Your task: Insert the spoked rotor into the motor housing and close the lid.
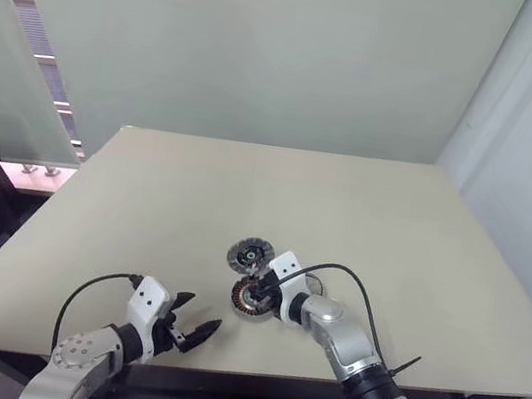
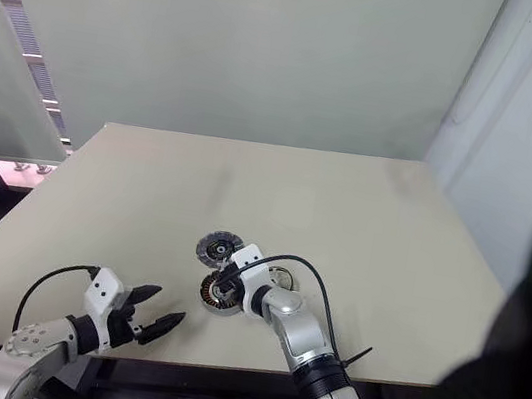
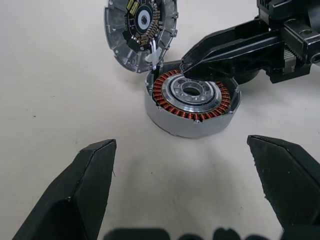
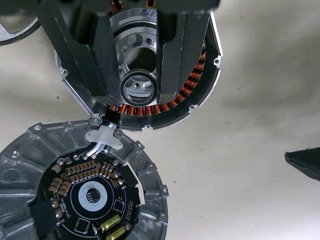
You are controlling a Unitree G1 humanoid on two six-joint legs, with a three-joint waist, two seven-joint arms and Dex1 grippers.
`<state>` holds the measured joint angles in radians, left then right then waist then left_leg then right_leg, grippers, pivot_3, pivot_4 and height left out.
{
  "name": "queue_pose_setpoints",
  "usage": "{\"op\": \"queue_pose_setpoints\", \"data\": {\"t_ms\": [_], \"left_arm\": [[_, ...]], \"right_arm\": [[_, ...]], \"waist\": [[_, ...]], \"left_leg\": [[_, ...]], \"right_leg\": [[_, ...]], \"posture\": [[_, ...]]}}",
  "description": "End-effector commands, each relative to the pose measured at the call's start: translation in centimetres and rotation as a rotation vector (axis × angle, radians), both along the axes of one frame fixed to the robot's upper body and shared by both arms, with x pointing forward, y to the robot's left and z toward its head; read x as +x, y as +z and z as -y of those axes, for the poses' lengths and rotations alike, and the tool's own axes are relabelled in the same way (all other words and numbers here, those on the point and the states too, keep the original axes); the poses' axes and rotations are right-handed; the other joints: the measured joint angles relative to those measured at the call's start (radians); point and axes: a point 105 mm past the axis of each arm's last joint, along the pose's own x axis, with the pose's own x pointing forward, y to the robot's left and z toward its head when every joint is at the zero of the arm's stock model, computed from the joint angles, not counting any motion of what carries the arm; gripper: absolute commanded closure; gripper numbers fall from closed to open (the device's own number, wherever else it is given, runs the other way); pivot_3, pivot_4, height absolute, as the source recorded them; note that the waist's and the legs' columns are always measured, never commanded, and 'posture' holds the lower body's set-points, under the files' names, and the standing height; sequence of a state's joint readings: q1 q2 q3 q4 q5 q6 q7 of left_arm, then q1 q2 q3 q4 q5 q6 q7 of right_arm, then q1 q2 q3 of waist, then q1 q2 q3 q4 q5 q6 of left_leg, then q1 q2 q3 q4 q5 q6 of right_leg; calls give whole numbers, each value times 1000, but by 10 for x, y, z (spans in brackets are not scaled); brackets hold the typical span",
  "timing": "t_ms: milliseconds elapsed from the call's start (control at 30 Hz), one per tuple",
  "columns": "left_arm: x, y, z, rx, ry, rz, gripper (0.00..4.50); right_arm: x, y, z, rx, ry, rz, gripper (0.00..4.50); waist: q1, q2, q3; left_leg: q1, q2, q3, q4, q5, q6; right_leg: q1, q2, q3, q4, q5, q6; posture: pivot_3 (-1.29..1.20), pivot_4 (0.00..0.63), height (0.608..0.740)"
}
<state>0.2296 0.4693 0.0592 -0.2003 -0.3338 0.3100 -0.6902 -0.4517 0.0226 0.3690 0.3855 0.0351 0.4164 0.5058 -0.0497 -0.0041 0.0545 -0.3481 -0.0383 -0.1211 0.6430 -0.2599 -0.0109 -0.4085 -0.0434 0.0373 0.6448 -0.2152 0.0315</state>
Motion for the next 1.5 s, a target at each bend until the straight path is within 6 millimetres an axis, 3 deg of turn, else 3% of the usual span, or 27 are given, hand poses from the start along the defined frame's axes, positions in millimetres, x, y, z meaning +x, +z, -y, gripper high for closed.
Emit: {"op": "queue_pose_setpoints", "data": {"t_ms": [33, 533, 1500], "left_arm": [[4, 17, 1, -3, -7, 63, 0], [4, 16, 2, -1, -9, 58, 0], [5, 15, 4, 0, -19, 56, 0]], "right_arm": [[1, 10, -7, 18, 24, 30, 3779], [-3, -2, -6, -19, 41, 2, 3779], [7, -3, 0, -50, 13, 31, 3779]], "waist": [[0, 0, 0], [0, 0, 0], [0, 0, 0]], "left_leg": [[0, 0, 0, 0, 0, 0], [0, 0, 0, 0, 0, 0], [1, 0, 0, 0, 0, 0]], "right_leg": [[0, 0, 0, 0, 0, 0], [0, 0, 0, 0, 0, 0], [1, 0, 0, 0, 0, 0]], "posture": [[0, 0, 740], [0, 0, 740], [0, 0, 740]]}}
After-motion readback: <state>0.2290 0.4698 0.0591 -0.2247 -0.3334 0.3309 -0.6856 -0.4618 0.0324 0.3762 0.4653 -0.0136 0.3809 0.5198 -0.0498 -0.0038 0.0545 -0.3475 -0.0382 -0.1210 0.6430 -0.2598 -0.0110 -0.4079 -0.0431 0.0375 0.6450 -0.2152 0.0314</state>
